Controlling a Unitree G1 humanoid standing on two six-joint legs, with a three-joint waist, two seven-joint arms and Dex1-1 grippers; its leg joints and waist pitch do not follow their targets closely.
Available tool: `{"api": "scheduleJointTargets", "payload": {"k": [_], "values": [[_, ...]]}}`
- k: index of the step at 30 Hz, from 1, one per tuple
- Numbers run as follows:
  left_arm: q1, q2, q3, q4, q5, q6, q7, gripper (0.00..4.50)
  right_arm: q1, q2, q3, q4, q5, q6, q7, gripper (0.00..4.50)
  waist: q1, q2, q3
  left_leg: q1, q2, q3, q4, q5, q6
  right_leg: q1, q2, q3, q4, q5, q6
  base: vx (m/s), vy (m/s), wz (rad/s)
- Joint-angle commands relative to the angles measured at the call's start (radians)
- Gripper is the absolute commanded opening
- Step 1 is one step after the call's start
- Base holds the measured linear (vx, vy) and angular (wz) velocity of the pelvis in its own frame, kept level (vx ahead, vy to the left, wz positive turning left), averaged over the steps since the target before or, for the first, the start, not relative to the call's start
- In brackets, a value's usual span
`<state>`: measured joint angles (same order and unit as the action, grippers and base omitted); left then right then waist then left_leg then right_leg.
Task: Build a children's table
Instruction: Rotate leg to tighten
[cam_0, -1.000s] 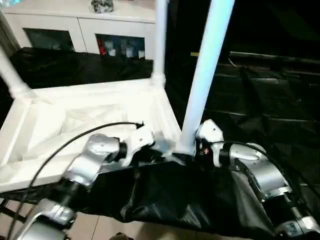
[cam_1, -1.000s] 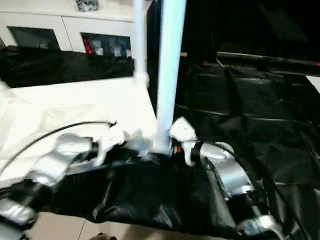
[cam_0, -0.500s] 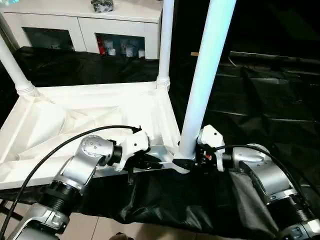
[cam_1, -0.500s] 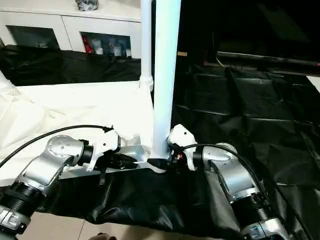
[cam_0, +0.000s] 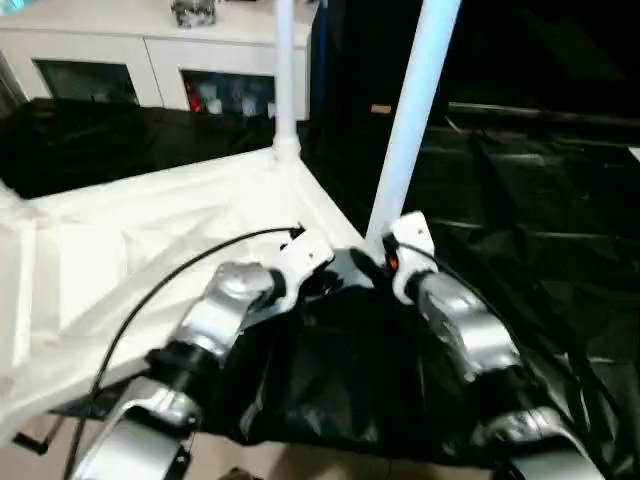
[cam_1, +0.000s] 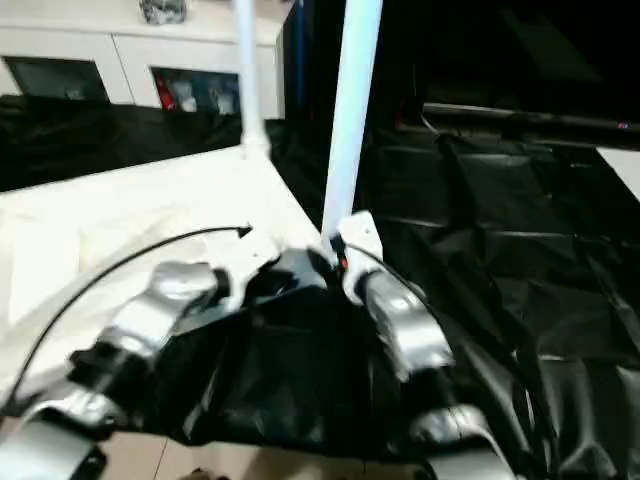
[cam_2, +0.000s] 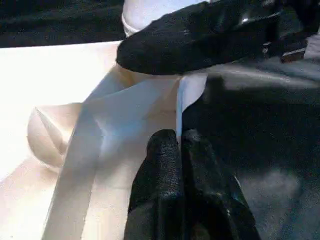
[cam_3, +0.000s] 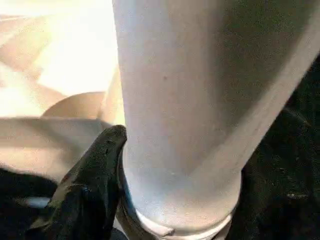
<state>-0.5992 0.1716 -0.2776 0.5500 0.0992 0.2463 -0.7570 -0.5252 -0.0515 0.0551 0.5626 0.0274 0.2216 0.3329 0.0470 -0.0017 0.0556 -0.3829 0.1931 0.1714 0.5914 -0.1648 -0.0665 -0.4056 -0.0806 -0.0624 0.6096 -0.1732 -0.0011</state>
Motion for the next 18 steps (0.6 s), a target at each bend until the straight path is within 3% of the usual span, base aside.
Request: {"api": "scheduleJointTargets", "payload": {"k": [1,4,8,14,18], "values": [[-0.023,-0.056,0.016,-0.003,-0.025,-0.037,0.048,0.0,0.001,0.064,0.051,0.027,0.026,-0.004,0.054,3.26,0.003,-0.008,-0.067,0.015,0.028,-0.008,-0.073,-0.278,0.004,0.039,-0.06,0.041,-0.09,-0.34,-0.158,0.0,0.0,0.0],[-0.014,-0.05,0.005,-0.014,-0.027,-0.049,0.027,0.0,-0.002,0.063,0.03,0.024,0.058,0.004,0.085,3.57,0.006,-0.005,-0.068,0.014,0.028,-0.006,-0.073,-0.253,0.02,0.042,-0.058,0.041,-0.083,-0.283,-0.175,0.0,0.0,0.0],[-0.004,-0.018,0.0,-0.03,-0.038,-0.084,-0.021,0.0,0.002,0.015,0.061,0.011,0.026,-0.024,0.134,3.84,0.008,-0.005,-0.068,0.013,0.028,-0.006,-0.074,-0.259,0.02,0.045,-0.059,0.04,-0.084,-0.295,-0.176,0.0,0.0,0.0],[0.045,0.061,-0.008,-0.099,-0.081,-0.139,-0.195,0.0,0.047,-0.103,0.113,-0.099,0.04,-0.055,0.356,3.84,0.01,-0.006,-0.067,0.011,0.031,-0.006,-0.074,-0.265,0.029,0.048,-0.06,0.041,-0.086,-0.309,-0.169,0.0,0.0,0.0],[0.07,0.102,-0.026,-0.138,-0.099,-0.153,-0.281,0.0,0.085,-0.176,0.153,-0.17,0.051,-0.088,0.494,3.84,0.016,-0.003,-0.065,0.017,0.035,-0.004,-0.075,-0.276,0.034,0.041,-0.059,0.042,-0.086,-0.315,-0.179,0.0,0.0,0.0]]}}
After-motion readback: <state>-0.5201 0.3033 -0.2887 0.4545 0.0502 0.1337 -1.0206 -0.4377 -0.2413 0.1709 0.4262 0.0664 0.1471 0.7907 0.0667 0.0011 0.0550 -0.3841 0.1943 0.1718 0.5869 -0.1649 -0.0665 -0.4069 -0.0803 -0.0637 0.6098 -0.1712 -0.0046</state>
